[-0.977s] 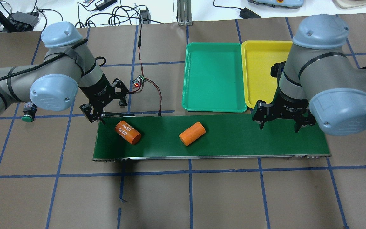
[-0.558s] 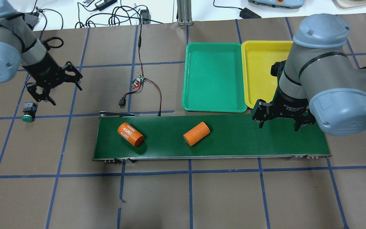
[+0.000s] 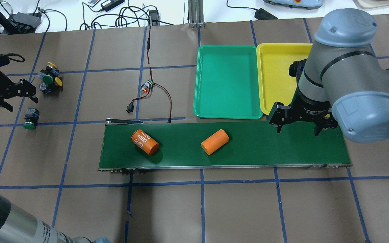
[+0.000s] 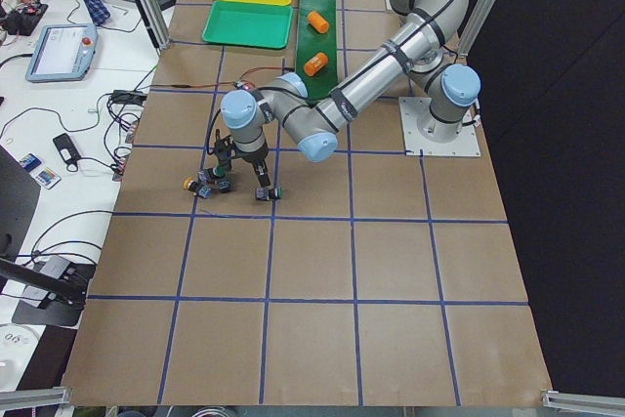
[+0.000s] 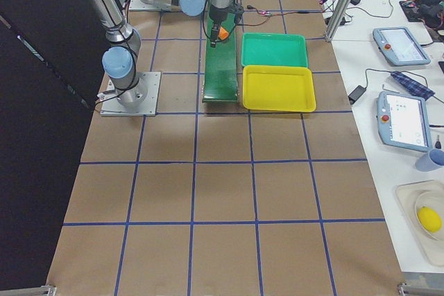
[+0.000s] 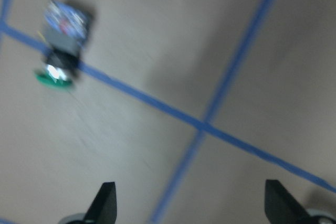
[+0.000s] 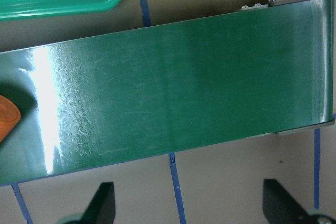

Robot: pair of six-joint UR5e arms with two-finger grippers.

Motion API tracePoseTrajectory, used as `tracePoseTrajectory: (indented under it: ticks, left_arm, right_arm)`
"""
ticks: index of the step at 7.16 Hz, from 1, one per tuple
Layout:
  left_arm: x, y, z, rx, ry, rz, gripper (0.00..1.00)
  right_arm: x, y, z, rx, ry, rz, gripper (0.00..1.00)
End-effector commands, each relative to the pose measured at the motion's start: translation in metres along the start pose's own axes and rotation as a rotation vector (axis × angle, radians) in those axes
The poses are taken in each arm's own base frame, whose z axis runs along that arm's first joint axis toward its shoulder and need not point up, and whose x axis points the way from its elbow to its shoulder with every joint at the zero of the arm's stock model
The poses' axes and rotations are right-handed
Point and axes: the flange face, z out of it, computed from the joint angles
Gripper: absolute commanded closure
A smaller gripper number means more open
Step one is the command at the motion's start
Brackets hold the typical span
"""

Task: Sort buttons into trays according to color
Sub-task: 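Grasp the green-capped push button with the left gripper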

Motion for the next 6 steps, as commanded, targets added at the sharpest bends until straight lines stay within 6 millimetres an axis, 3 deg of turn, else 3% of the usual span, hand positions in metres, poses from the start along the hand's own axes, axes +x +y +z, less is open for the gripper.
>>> tracePoseTrajectory:
  ticks: [1,2,3,4,5,6]
  left_arm:
    - [-0.013,-0.011,0.045,-0.029,-0.05,0.13,0.0]
    - [-0.011,-0.009,0.054,-0.043,-0.048,0.141,0.0]
    - [-0.013,-0.009,0.058,-0.043,-0.045,0.211,0.24]
    - [-0.009,-0.012,0.061,-0.034,-0.054,0.242,0.7]
    - [-0.006,-0.01,0.055,-0.034,-0.056,0.244,1.0]
    - [-0.001,-0.002,0.048,-0.039,-0.054,0.242,1.0]
  right_arm:
    - [0.003,0.006,-0.026,0.068,0.002,0.01,0.0]
    - [0.003,0.009,-0.025,0.06,0.001,-0.001,0.0]
    - [0.003,0.011,-0.024,0.058,0.0,-0.001,0.0]
    - [0.003,0.011,-0.024,0.055,0.001,0.0,0.0]
    - [0.003,0.012,-0.025,0.057,0.0,0.003,0.0]
    - [0.004,0.013,-0.023,0.054,0.001,0.003,0.0]
